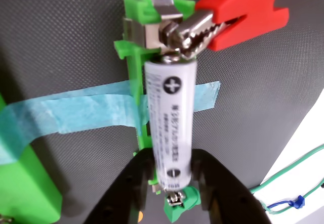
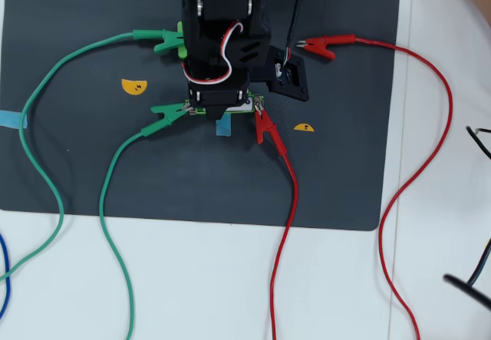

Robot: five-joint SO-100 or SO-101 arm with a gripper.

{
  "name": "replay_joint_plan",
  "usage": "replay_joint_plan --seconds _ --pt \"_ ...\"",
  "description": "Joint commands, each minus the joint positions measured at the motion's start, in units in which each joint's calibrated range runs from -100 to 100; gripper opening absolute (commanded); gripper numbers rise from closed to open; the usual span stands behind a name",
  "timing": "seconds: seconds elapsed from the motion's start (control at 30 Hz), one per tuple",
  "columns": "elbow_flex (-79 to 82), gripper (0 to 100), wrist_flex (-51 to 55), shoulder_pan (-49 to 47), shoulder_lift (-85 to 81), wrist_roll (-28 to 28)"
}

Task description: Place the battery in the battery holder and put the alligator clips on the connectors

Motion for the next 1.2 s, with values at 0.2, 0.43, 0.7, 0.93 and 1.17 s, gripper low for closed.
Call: replay_joint_plan --seconds 0.2,0.43,0.7,0.93,1.17 --pt "-1.5 17 -0.2 0.5 -0.9 0.1" --pt "-1.9 17 5.8 -0.3 -2.9 1.0" --pt "-1.6 12 13.6 -1.5 -15.9 1.4" --pt "-2.4 1 11.6 -1.6 -12.5 1.5" --pt "-2.3 1 2.7 -1.6 -9.0 1.6"
